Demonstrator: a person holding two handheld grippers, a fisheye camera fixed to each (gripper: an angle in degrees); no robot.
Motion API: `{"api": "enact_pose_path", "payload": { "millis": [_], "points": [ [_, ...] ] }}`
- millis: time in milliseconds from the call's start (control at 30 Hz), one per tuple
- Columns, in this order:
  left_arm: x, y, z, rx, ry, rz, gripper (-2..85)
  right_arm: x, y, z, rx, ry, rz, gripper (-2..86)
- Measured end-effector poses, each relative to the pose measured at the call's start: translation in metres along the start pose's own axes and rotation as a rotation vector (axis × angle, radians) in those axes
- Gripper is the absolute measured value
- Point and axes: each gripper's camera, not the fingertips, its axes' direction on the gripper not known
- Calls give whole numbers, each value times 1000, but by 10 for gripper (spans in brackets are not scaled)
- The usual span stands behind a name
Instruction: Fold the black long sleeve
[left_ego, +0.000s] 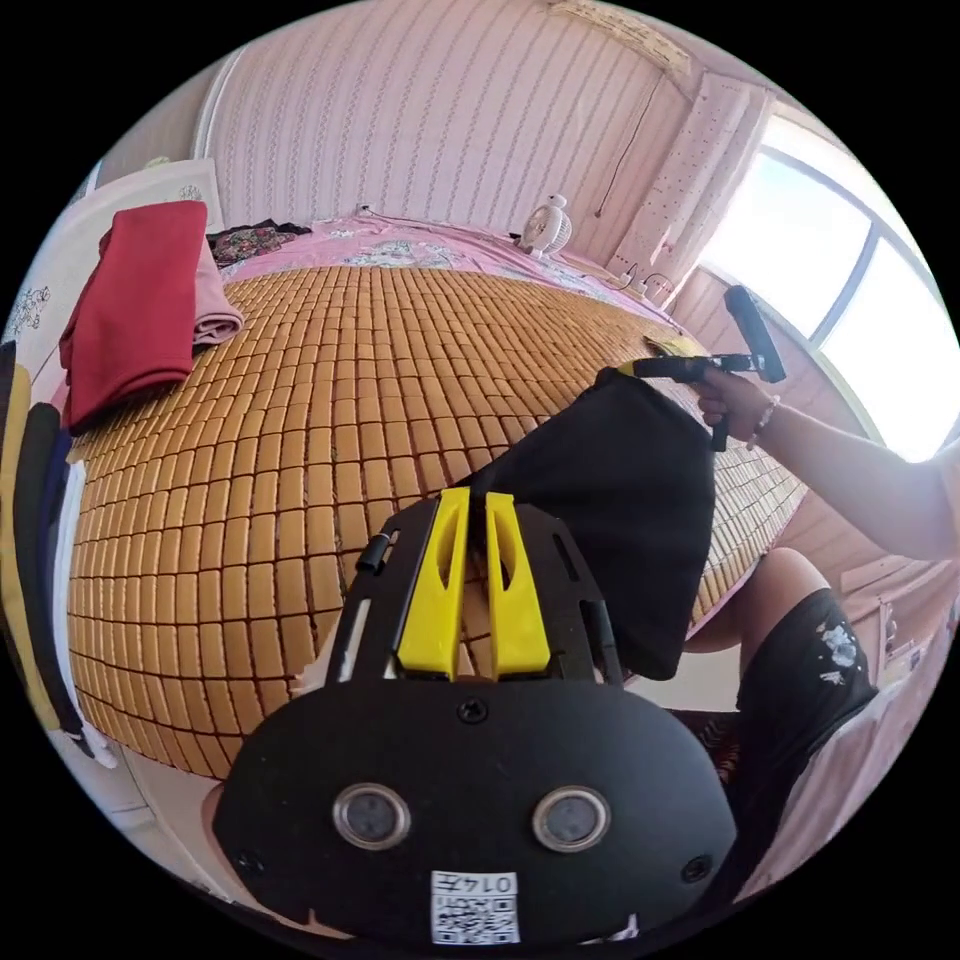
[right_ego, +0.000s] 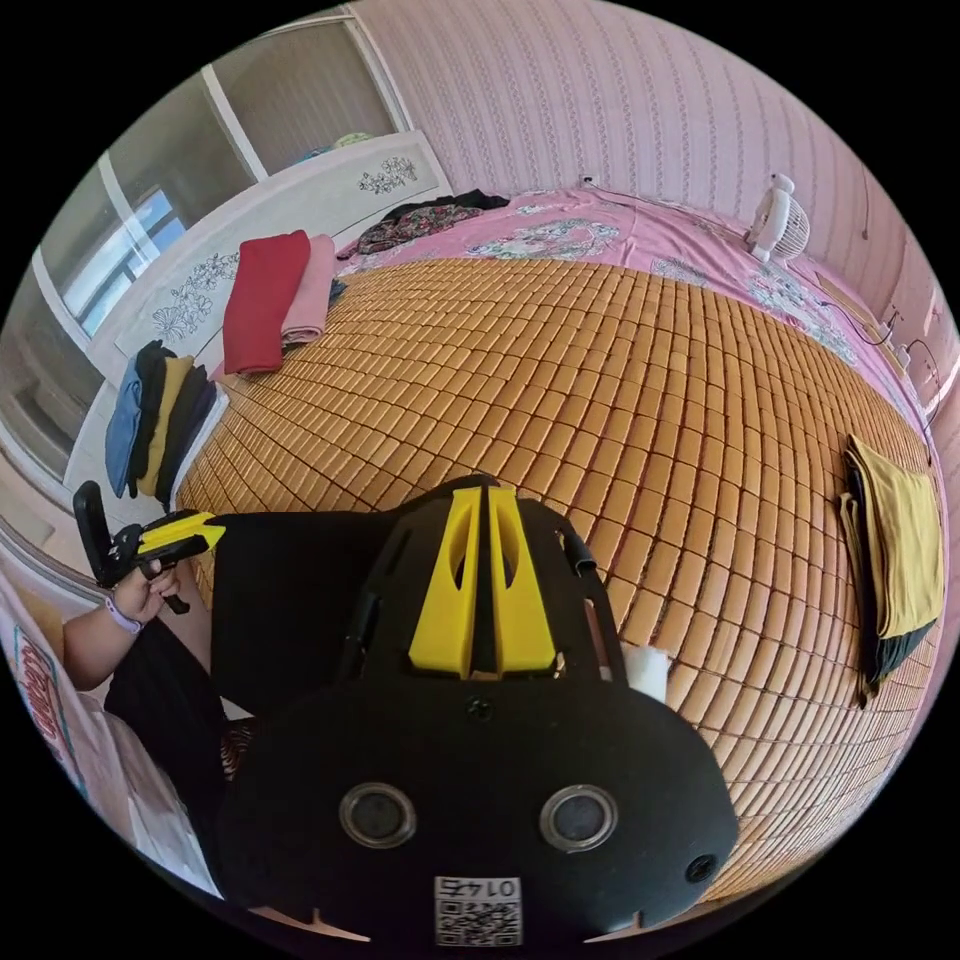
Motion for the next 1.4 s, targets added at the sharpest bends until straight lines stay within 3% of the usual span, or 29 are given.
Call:
{"api": "enact_pose_path", "payload": {
  "millis": [133, 300, 400, 633, 800, 933, 1100, 1233, 1400],
  "points": [
    [7, 2, 26, -70, -147, 26, 72, 13, -9, 14, -15, -53, 57, 51],
    [9, 3, 18, -16, -118, 22, 84, 10, -22, 7, 4, -38, 15, 103],
    [12, 2, 17, -12, -112, 53, 92, 19, -32, 18, -90, -20, 65, 120],
    [16, -6, 33, -138, -90, 54, 102, 22, -48, 23, -163, 17, 28, 99],
    [17, -4, 30, -144, -10, 79, 44, 29, -42, 11, -134, -7, 22, 67],
    [34, 13, 3, -74, -52, 135, 33, 43, -30, -5, -92, -110, 50, 53],
    [49, 37, -59, 52, 32, 164, 27, 57, -19, -50, 88, -358, 25, 41],
    [51, 53, -90, 106, 41, 141, 25, 43, -28, -75, 96, -392, -135, 34],
    [39, 61, -106, 169, 72, 69, 22, 35, -37, -79, 123, -423, -157, 33]
  ]
}}
